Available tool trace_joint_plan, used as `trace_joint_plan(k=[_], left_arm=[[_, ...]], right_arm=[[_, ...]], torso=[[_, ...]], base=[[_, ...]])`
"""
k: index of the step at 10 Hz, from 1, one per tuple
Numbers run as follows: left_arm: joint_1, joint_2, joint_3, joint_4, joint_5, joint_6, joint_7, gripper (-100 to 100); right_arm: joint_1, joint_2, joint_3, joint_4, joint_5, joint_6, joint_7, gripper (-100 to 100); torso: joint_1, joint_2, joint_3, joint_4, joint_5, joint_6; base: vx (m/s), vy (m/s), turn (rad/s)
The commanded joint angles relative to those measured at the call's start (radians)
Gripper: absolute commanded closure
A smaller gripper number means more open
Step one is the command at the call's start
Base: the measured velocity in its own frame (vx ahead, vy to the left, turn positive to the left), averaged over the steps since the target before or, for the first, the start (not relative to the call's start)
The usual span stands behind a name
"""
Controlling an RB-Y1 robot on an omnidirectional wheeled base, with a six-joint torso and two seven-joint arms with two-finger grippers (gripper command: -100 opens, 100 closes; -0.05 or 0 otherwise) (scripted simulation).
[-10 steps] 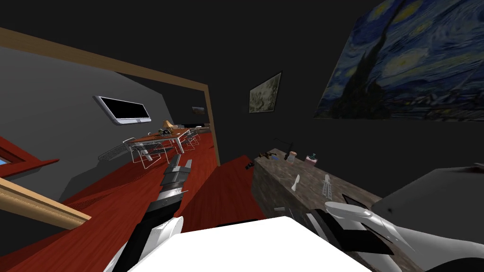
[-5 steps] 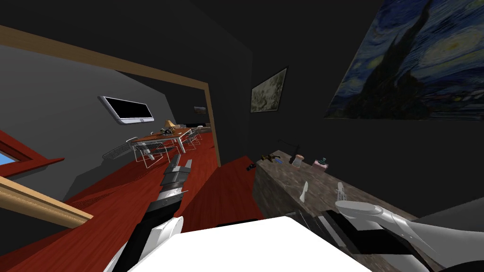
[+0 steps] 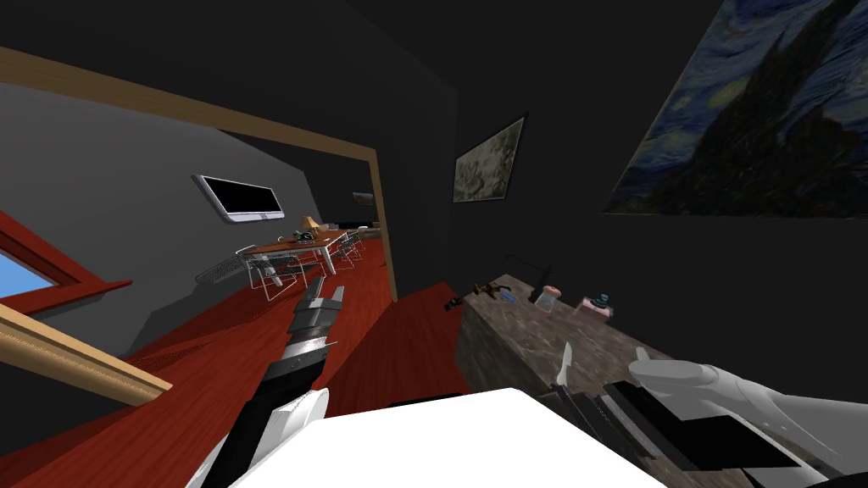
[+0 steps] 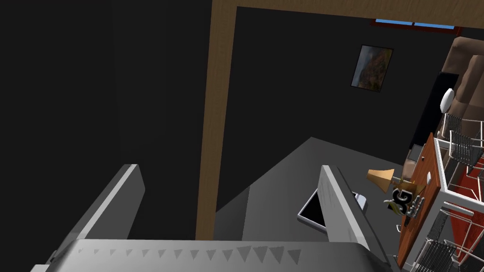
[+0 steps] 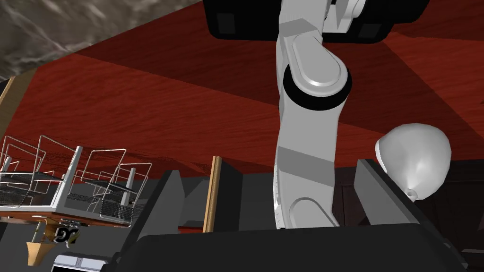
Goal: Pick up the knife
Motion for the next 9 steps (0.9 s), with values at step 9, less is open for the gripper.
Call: trace_joint_plan(k=[9], left_arm=[[0.0,0.0,0.0,0.0,0.0,0.0,0.0,0]], right_arm=[[-0.05,-0.134,0.166,0.104,0.05,0.107,0.222,-100]], torso=[[-0.001,0.003,0.002,0.001,0.0,0.0]], base=[[0.101,-0.031,0.052]])
